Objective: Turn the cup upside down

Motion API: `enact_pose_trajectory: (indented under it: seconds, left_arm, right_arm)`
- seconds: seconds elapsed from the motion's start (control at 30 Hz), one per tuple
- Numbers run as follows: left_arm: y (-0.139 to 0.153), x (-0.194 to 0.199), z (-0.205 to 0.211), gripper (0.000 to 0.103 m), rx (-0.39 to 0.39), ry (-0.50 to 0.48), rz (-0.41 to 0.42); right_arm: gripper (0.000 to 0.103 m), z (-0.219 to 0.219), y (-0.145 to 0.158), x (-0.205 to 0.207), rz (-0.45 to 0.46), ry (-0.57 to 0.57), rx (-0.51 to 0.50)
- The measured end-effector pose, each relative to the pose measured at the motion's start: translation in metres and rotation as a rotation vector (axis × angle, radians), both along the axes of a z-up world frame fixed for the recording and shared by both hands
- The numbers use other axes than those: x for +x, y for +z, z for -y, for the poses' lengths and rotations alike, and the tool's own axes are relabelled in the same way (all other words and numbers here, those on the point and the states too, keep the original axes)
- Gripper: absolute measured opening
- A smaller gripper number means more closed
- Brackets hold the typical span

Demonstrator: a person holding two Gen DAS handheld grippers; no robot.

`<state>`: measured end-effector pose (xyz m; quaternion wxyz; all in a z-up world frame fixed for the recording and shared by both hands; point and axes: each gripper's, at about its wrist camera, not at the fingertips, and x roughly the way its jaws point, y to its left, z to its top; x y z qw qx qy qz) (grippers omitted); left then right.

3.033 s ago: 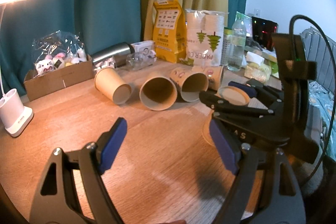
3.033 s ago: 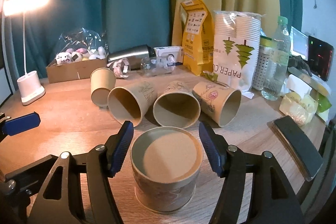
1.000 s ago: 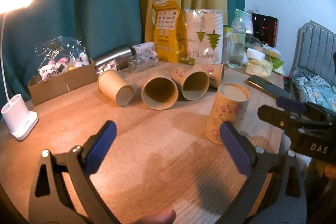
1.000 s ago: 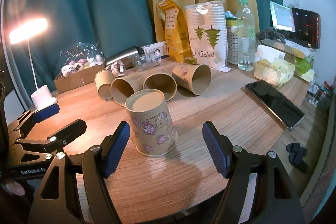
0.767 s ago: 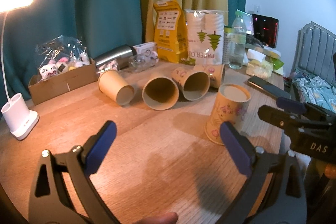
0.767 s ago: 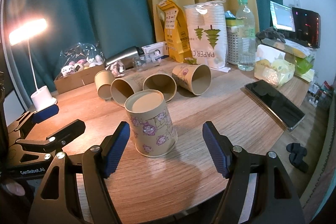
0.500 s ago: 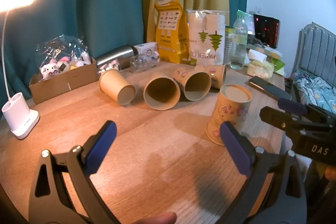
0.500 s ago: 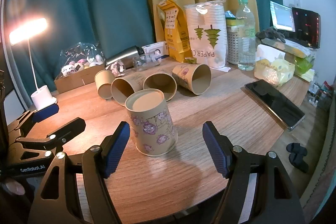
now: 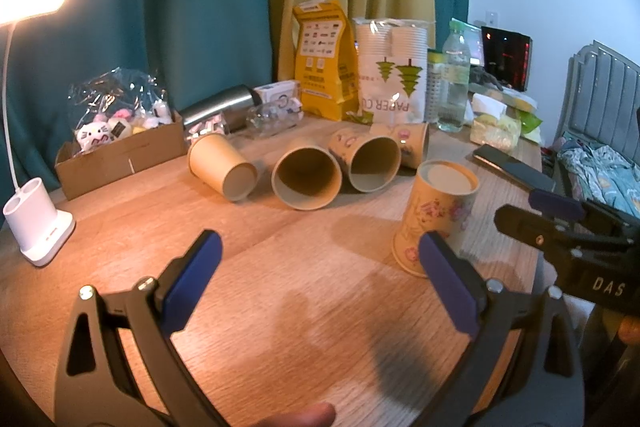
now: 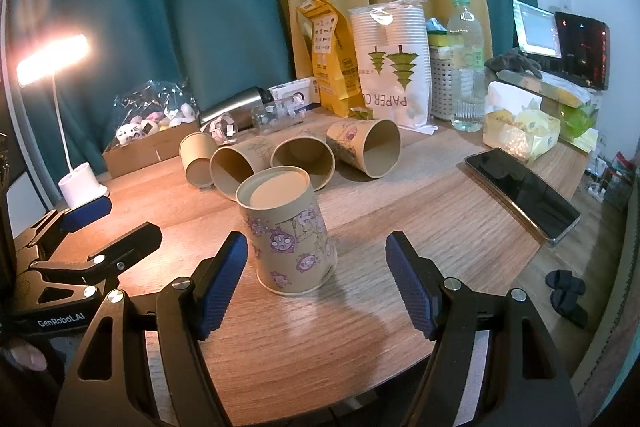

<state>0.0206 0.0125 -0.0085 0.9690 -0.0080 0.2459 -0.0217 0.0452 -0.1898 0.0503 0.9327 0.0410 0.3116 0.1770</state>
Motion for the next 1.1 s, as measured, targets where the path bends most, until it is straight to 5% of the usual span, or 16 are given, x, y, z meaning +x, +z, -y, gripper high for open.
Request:
enact_pose_trajectory:
  seconds: [1.1]
  left_arm:
    - [-0.0008,-0.0006,0.0044,0.1,0.003,-0.01,0.0]
  right_arm:
    - [0.075,0.0028,0.0001,-0.0027,-0.002,-0.001,0.006]
